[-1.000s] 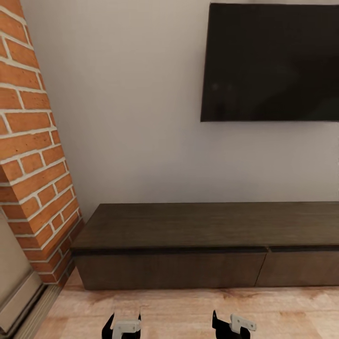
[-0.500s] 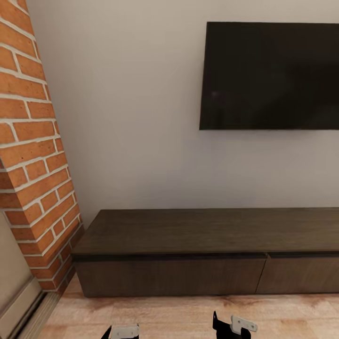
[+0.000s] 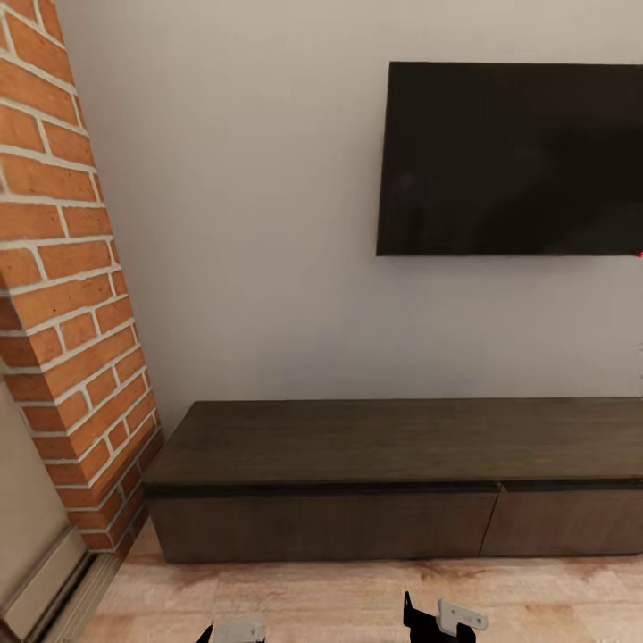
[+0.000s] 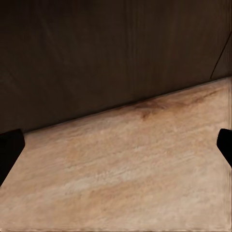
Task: Place each of the two pumpkins and all three candles from the living room inside a cabinet in the living room (use any cabinet), then make sure every cabinet is closed, and position the cauldron so it is next to a table in the living room.
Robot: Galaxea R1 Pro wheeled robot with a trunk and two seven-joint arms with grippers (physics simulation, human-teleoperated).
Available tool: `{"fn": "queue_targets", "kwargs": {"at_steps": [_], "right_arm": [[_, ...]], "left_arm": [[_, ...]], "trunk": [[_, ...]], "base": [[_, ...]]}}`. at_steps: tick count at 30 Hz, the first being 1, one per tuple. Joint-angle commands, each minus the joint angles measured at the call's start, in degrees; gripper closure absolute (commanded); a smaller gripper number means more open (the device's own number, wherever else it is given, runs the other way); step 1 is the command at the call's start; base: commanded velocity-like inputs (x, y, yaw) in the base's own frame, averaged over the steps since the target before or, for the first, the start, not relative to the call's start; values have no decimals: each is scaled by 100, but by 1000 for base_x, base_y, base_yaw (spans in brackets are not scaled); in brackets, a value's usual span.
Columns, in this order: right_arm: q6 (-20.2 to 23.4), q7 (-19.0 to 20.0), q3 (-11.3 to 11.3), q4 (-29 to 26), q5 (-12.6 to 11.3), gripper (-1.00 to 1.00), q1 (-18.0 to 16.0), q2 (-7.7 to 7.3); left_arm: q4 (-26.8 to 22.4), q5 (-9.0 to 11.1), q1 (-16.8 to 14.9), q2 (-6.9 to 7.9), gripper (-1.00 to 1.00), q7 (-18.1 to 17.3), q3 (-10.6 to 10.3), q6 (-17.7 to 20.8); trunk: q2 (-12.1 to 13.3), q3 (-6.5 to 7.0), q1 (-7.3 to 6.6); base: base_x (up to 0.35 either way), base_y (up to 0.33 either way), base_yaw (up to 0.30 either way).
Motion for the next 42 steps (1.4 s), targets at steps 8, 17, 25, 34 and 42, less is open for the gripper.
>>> {"fn": "queue_targets", "kwargs": {"at_steps": [8, 17, 25, 34, 42], "right_arm": [[-25, -44, 46, -1, -45, -100, 8, -2], [-26, -51, 54, 7, -26, -100, 9, -1], [-32, -35, 51, 8, -39, -100, 9, -8], [-36, -19, 45, 16, -43, -100, 9, -41], [-36, -18, 47, 24, -43, -100, 9, -77]], "left_arm": [[54, 49, -4, 4, -100, 35, -20, -24], [97, 24, -4, 4, -100, 36, -10, -23], [99, 22, -4, 4, -100, 35, -17, -27], [106, 21, -4, 4, -100, 36, -42, -36], [102, 14, -4, 4, -100, 36, -53, -42]], "trunk": [[320, 139, -181], [681, 300, -378], [1001, 465, -554], [1362, 679, -752], [1683, 869, -928]], "base": [[-313, 0, 0], [-77, 0, 0], [-5, 0, -97], [0, 0, -230], [0, 0, -243]]}}
